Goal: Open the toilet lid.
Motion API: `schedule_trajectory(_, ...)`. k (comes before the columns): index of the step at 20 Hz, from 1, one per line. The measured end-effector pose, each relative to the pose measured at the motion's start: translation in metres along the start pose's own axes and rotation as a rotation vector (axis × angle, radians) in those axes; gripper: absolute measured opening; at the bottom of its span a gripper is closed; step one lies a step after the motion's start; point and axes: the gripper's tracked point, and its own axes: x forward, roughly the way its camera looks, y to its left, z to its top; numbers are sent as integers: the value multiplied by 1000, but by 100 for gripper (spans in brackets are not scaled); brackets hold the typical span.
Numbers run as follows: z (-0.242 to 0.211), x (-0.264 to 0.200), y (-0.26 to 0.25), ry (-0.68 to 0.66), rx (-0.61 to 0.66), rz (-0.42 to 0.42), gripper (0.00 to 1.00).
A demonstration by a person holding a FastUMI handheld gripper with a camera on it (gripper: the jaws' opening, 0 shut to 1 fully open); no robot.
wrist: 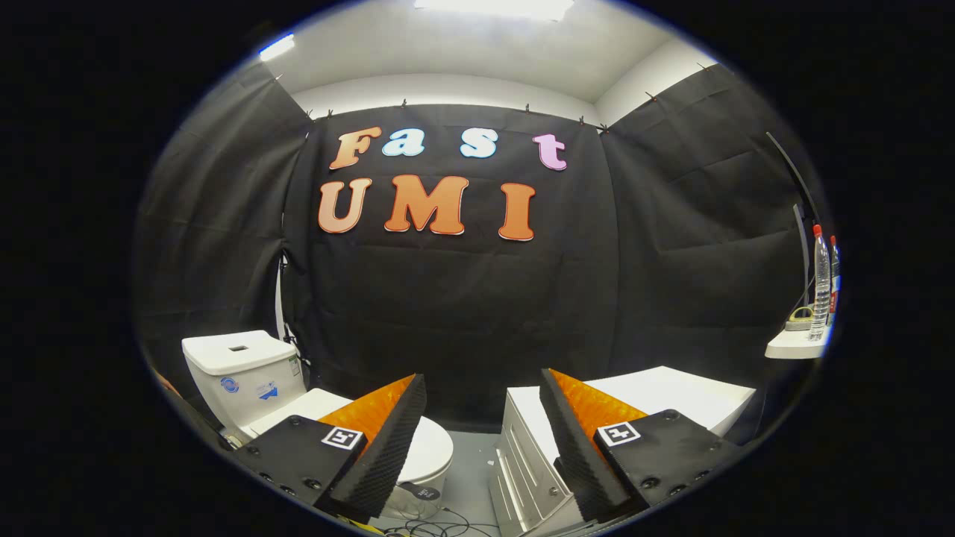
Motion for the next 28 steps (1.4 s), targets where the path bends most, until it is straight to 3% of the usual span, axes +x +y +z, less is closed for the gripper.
schedule_trajectory(12,0,-1,-1,0,9,1,98)
schedule_trajectory(17,-1,-2,9,-4,49,37,98)
schedule_trajectory(23,1,-2,-2,5,36,-6,99)
schedule_trajectory(28,-11,2,26,69,162,-39,99)
